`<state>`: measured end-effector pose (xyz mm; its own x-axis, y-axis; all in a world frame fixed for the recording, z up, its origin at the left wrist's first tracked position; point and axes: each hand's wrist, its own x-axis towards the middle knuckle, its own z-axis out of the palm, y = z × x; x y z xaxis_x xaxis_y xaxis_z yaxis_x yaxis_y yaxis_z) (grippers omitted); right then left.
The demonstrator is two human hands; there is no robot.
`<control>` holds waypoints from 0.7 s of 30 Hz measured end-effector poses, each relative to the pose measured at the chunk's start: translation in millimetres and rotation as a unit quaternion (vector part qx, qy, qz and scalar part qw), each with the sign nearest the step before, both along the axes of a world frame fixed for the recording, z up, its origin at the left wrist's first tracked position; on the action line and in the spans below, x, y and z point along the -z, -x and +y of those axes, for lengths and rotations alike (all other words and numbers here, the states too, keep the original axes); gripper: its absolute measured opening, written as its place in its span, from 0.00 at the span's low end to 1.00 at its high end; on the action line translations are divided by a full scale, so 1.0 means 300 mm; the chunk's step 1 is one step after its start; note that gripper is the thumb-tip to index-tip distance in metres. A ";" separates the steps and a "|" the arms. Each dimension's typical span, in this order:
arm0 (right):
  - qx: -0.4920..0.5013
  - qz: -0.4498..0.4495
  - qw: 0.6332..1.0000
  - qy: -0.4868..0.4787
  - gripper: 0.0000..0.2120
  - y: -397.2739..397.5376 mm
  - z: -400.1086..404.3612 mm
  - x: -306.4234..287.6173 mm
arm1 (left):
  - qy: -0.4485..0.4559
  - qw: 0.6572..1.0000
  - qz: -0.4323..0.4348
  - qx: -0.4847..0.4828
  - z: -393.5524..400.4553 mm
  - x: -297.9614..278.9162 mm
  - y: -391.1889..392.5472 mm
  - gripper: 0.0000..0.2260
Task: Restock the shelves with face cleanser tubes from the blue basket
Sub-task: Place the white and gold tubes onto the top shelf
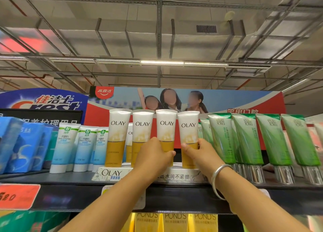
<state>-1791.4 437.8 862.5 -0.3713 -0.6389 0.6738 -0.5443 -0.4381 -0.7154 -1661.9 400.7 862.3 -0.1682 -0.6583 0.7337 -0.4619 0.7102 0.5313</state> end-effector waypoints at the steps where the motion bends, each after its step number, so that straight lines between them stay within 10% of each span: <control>1: 0.002 0.003 1.000 0.000 0.14 0.000 0.000 0.000 | 0.008 1.000 -0.005 -0.003 0.001 0.000 -0.004 0.12; 21: 0.050 0.021 0.998 -0.021 0.07 -0.004 0.056 -0.007 | 0.000 0.997 -0.064 -0.036 0.039 -0.027 -0.030 0.11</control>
